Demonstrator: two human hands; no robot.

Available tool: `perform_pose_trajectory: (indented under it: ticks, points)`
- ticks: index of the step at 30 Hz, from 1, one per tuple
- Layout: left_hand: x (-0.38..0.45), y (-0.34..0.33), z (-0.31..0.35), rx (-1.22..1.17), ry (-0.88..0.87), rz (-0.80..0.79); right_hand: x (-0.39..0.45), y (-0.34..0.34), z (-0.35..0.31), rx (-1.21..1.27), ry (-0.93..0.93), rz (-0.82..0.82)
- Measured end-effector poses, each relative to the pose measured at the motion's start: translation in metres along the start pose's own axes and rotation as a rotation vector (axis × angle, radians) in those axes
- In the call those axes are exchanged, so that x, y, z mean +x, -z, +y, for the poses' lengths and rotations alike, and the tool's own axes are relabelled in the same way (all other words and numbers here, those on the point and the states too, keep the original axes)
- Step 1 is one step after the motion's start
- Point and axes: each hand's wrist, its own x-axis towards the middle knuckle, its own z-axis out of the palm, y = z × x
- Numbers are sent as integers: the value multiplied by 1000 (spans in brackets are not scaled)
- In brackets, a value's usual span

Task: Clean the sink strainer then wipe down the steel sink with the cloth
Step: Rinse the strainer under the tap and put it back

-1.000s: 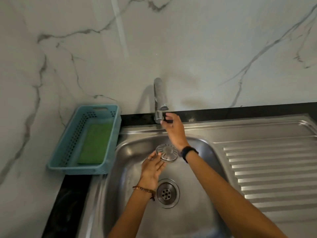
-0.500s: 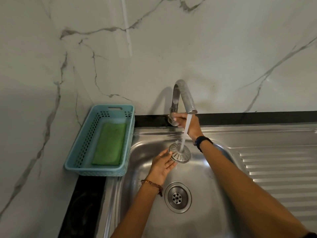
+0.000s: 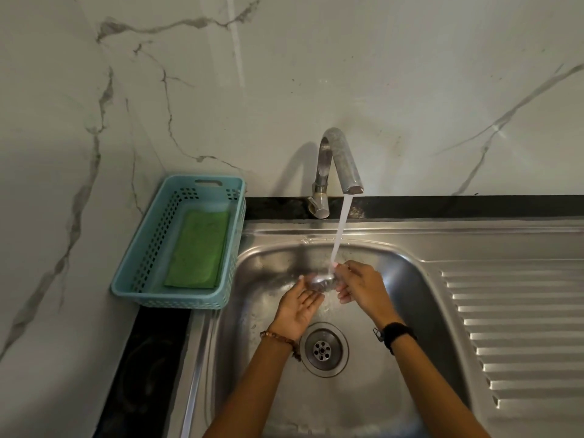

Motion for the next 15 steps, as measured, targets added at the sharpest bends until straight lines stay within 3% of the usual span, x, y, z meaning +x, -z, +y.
perform_pose_trajectory:
  ticks: [8, 12, 15]
  points:
    - [-15, -13, 16, 408, -244, -59, -3, 5, 30, 271, -131, 26]
    - [-16, -8, 12, 369, -246, 88, 13, -2, 15, 193, -149, 19]
    - [-16, 0, 8, 296, -162, 164, 17, -1, 6, 2, 28, 25]
